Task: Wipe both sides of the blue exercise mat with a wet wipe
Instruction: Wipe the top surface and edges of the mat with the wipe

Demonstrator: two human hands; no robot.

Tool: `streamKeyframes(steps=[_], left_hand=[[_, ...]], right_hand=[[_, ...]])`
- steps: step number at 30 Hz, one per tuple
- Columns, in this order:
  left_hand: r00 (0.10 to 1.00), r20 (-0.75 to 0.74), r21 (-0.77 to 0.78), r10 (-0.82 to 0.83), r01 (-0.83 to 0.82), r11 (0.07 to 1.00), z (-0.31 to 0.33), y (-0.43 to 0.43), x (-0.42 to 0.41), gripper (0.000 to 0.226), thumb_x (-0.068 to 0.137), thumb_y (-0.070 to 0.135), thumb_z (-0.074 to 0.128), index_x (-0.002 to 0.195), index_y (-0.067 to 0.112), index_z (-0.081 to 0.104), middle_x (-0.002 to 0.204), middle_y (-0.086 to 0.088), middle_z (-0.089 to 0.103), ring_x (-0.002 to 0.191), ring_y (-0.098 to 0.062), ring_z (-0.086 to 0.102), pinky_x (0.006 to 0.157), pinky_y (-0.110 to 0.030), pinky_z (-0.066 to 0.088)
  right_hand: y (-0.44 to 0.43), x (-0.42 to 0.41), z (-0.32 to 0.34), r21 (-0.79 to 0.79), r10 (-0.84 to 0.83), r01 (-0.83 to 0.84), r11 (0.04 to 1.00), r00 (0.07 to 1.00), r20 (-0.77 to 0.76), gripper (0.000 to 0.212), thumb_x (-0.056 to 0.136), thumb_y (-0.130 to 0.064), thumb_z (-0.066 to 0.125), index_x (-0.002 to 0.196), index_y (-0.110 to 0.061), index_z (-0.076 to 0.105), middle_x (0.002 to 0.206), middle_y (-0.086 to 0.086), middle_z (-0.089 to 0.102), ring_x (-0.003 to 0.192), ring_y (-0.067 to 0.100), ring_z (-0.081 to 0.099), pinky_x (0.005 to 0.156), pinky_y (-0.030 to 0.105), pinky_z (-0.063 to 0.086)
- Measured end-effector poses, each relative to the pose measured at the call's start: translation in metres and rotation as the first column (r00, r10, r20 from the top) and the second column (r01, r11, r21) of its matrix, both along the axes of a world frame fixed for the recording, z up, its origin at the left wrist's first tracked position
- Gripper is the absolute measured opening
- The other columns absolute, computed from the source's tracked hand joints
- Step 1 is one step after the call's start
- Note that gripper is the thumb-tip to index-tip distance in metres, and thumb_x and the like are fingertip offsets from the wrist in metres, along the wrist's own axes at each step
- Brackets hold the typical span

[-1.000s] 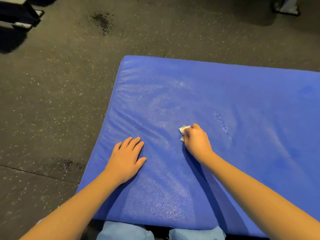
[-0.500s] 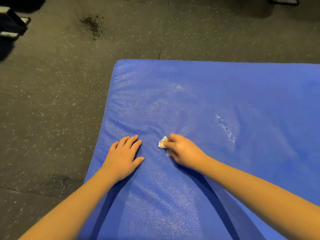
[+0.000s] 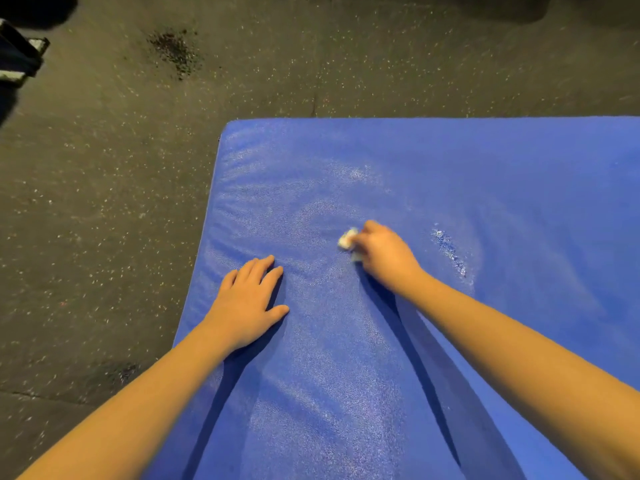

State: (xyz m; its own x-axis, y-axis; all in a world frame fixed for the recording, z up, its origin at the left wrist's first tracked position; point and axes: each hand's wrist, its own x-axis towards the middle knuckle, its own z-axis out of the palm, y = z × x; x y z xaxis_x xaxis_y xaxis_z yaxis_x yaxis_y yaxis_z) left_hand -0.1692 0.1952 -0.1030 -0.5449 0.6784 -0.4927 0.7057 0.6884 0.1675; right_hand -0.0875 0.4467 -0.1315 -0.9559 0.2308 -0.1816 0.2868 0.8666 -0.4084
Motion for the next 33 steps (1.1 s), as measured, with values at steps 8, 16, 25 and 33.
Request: streamKeyframes(steps=[8, 16, 25, 33], left_hand=[[1.000, 0.004, -0.052, -0.020, 0.020, 0.998, -0.004, 0.007, -0.003, 0.076, 0.095, 0.056, 0.043, 0.155, 0.023, 0.011, 0.162, 0.004, 0.001, 0.148, -0.021, 0.002, 0.119, -0.039, 0.010], [1.000, 0.018, 0.025, 0.019, -0.020, 1.000, -0.001, 0.022, -0.022, 0.097, 0.071, 0.075, 0.024, 0.149, 0.017, 0.033, 0.156, -0.002, 0.024, 0.143, -0.024, 0.021, 0.113, -0.039, 0.024], [1.000, -0.014, -0.073, -0.025, 0.024, 0.997, -0.009, 0.030, -0.023, 0.098, 0.072, 0.074, 0.011, 0.156, 0.022, 0.012, 0.163, 0.001, 0.002, 0.150, -0.025, 0.001, 0.118, -0.041, 0.009], [0.997, -0.030, -0.182, -0.070, 0.063, 0.981, -0.006, 0.037, -0.024, 0.084, 0.091, 0.070, 0.024, 0.156, 0.022, -0.002, 0.162, 0.001, -0.012, 0.149, -0.024, -0.006, 0.119, -0.040, 0.006]], right_hand=[[-0.001, 0.009, 0.001, -0.060, 0.400, -0.403, 0.913, 0.915, -0.059, 0.020, 0.078, -0.009, 0.072, 0.097, -0.012, 0.068, 0.086, 0.007, 0.055, 0.070, 0.024, 0.057, 0.055, 0.023, 0.034], [-0.007, -0.007, 0.004, -0.191, 0.151, -0.163, 0.968, 0.986, -0.074, 0.006, 0.077, -0.003, 0.060, 0.083, -0.003, 0.061, 0.085, 0.010, 0.062, 0.077, 0.024, 0.061, 0.062, 0.030, 0.046], [0.033, -0.025, -0.008, -0.106, -0.235, 0.222, 0.969, 0.962, -0.140, 0.006, 0.088, -0.005, 0.055, 0.087, -0.001, 0.058, 0.086, 0.008, 0.048, 0.065, 0.013, 0.053, 0.068, 0.028, 0.044], [0.047, -0.046, -0.013, 0.004, -0.160, 0.161, 0.987, 0.982, -0.098, 0.017, 0.091, -0.005, 0.053, 0.106, -0.003, 0.061, 0.100, 0.010, 0.051, 0.084, 0.031, 0.055, 0.063, 0.027, 0.032]])
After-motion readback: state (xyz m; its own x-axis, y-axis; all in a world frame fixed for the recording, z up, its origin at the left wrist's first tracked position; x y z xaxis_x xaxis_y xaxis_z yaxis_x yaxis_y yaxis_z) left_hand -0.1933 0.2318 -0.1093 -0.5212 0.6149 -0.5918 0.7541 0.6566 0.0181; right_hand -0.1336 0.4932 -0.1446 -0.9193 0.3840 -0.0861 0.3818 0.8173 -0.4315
